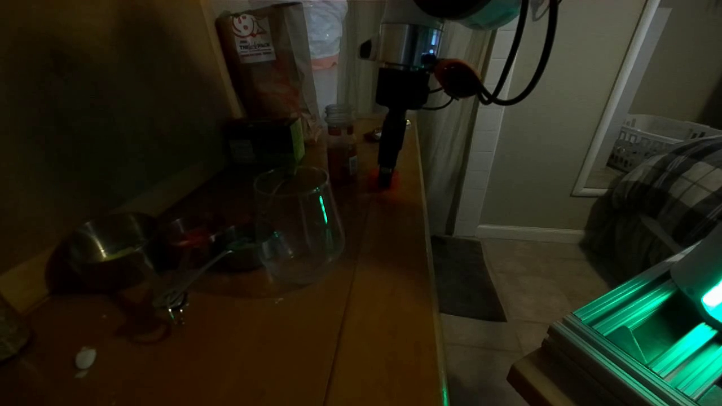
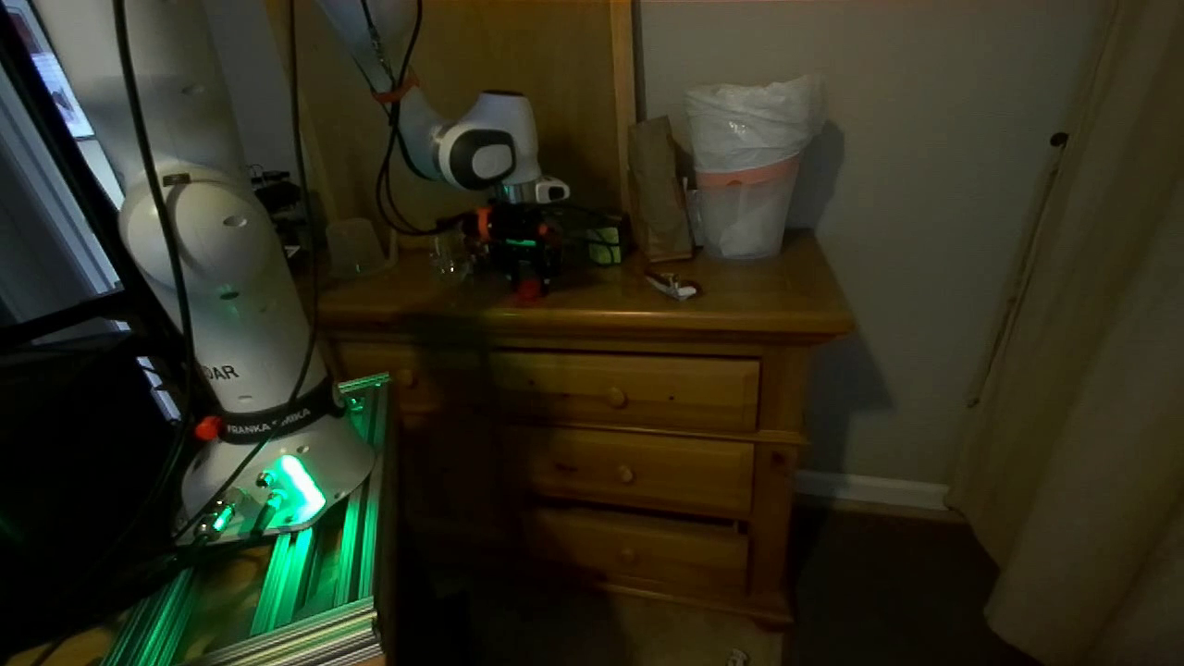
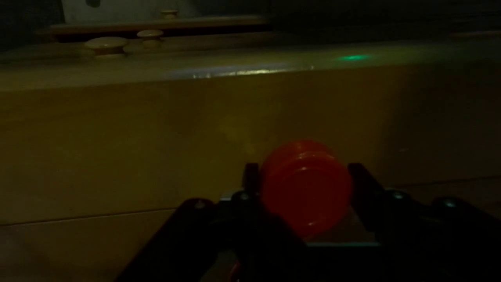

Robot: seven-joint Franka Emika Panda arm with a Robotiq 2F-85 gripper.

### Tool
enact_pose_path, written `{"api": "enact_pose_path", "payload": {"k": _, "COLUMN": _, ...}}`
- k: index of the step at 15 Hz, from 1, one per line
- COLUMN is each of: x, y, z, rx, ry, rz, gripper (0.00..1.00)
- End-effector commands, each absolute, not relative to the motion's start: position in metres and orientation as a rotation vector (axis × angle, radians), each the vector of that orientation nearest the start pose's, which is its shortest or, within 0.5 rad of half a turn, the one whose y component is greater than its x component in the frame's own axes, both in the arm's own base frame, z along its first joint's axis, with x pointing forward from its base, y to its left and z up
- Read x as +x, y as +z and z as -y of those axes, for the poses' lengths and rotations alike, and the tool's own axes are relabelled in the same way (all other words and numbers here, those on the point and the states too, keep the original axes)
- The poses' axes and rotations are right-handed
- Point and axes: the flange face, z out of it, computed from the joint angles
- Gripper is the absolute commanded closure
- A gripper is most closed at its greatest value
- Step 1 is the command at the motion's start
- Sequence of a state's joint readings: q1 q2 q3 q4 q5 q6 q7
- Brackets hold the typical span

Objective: Put the lid on the bottle

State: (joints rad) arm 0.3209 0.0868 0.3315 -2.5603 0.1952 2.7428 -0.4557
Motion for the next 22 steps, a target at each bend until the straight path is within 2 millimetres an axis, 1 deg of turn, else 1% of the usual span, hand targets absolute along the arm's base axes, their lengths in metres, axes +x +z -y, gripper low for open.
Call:
{"api": "enact_pose_path", "payload": {"k": 1, "x": 0.370, "y": 0.274, "z": -0.275, "rx": -2.712, "ry": -0.164, "rz": 1.375, "gripper": 0.67}}
{"api": "enact_pose_path", "payload": {"k": 4, "x": 0.367, "y": 0.307, "z": -0.274, "rx": -2.722, "ry": -0.164, "rz": 1.410, "gripper": 0.67}}
{"api": "enact_pose_path", "payload": {"k": 7, "x": 0.363, "y": 0.342, "z": -0.264, "rx": -2.790, "ry": -0.126, "rz": 1.469, "gripper": 0.67}}
{"api": "enact_pose_path", "payload": {"k": 9, "x": 0.361, "y": 0.366, "z": -0.264, "rx": -2.794, "ry": -0.119, "rz": 1.509, "gripper": 0.67}}
{"api": "enact_pose_path", "payload": {"k": 10, "x": 0.361, "y": 0.378, "z": -0.265, "rx": -2.781, "ry": -0.119, "rz": 1.527, "gripper": 0.67}}
{"api": "enact_pose_path", "payload": {"k": 13, "x": 0.366, "y": 0.401, "z": -0.276, "rx": -2.748, "ry": -0.131, "rz": 1.573, "gripper": 0.67}}
{"api": "enact_pose_path", "payload": {"k": 17, "x": 0.375, "y": 0.416, "z": -0.297, "rx": -2.669, "ry": -0.161, "rz": 1.665, "gripper": 0.67}}
{"api": "enact_pose_path", "payload": {"k": 19, "x": 0.381, "y": 0.417, "z": -0.305, "rx": -2.632, "ry": -0.171, "rz": 1.706, "gripper": 0.67}}
{"api": "enact_pose_path", "payload": {"k": 22, "x": 0.396, "y": 0.409, "z": -0.313, "rx": -2.574, "ry": -0.163, "rz": 1.761, "gripper": 0.67}}
